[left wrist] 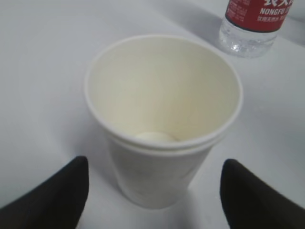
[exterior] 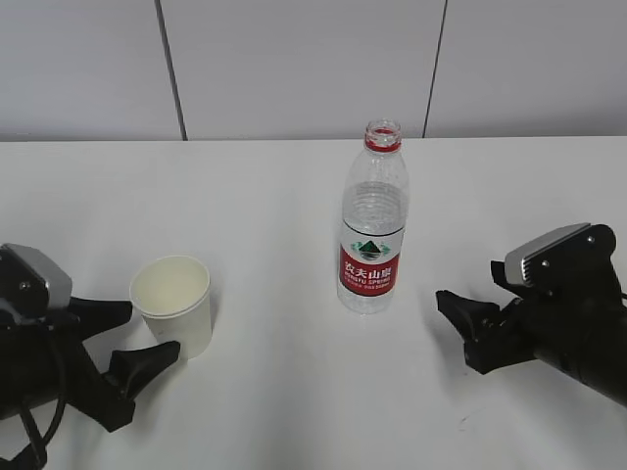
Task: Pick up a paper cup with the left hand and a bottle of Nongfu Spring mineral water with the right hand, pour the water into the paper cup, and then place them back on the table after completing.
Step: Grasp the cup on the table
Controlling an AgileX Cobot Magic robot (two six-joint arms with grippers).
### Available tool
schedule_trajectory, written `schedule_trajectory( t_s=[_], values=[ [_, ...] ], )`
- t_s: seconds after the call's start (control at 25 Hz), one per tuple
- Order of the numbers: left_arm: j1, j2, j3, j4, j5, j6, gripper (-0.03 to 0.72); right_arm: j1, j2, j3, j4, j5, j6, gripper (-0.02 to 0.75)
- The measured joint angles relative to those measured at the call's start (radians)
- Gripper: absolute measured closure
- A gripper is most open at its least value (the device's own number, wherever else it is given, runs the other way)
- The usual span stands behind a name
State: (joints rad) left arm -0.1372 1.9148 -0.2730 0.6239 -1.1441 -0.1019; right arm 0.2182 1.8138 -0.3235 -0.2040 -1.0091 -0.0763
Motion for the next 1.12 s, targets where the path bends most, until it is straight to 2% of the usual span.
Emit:
schedule_trajectory(
  t_s=[0.2,0.68,0.96,1.12],
  values=[
    [0.000,0.064,-0.081,0.075,-0.001,-0.066,0.166,0.000,0.000,0.000,-0.018,-0.018,0.000,0.150],
    [0.000,0.118,-0.143,0.082,0.000,-0.083,0.167,0.000,0.000,0.000,-0.045,-0.024,0.002,0.150],
    [0.000,0.118,-0.146,0.106,0.000,-0.083,0.253,0.000,0.002,0.000,-0.039,-0.102,0.002,0.150],
    [0.000,0.118,-0.146,0.108,0.000,-0.083,0.265,0.000,0.042,-0.004,-0.049,-0.129,0.004,0.150]
  ],
)
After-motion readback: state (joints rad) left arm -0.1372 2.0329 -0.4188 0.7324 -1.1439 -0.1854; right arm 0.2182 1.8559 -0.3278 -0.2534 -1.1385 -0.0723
